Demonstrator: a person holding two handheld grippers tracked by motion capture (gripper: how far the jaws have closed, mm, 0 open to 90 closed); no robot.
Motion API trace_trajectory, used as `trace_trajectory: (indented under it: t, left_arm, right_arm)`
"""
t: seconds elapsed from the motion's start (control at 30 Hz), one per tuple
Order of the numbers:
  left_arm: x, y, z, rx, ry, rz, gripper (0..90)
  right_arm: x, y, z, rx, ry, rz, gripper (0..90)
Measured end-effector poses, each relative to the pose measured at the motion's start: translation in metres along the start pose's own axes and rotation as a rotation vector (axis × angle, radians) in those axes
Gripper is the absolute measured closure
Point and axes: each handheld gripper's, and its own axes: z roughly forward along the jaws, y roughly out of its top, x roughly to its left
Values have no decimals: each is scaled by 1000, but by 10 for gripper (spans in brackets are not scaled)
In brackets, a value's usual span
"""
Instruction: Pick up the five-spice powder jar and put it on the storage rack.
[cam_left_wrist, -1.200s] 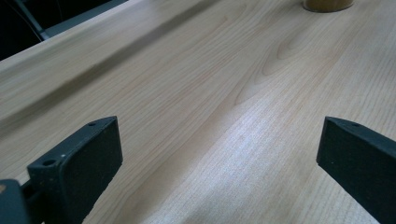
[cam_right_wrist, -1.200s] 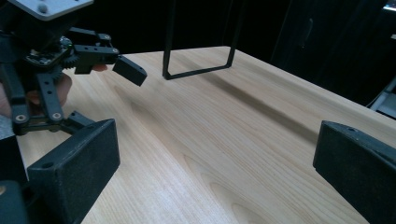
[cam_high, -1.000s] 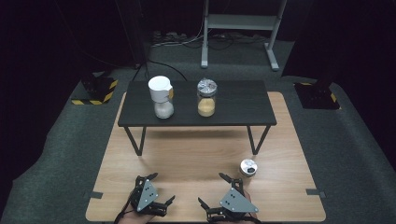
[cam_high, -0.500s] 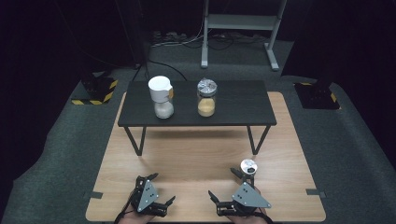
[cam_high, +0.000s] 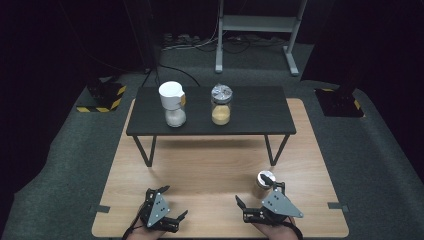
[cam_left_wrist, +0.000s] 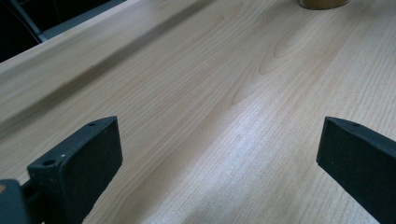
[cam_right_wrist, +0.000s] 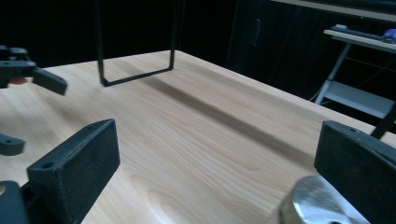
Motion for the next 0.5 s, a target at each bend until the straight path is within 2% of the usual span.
trace_trajectory:
  t: [0.27, 0.43, 0.5]
  left_arm:
    - [0, 0, 0, 0, -3, 1, 5]
    - [0, 0, 0, 0, -5, 5, 5]
    - [0, 0, 0, 1, -6, 5, 5]
  right_arm:
    - [-15, -6, -1, 12, -42, 22, 0]
    - [-19, -7, -2, 13, -65, 3, 0]
    - [-23, -8, -2, 13, -74, 19, 0]
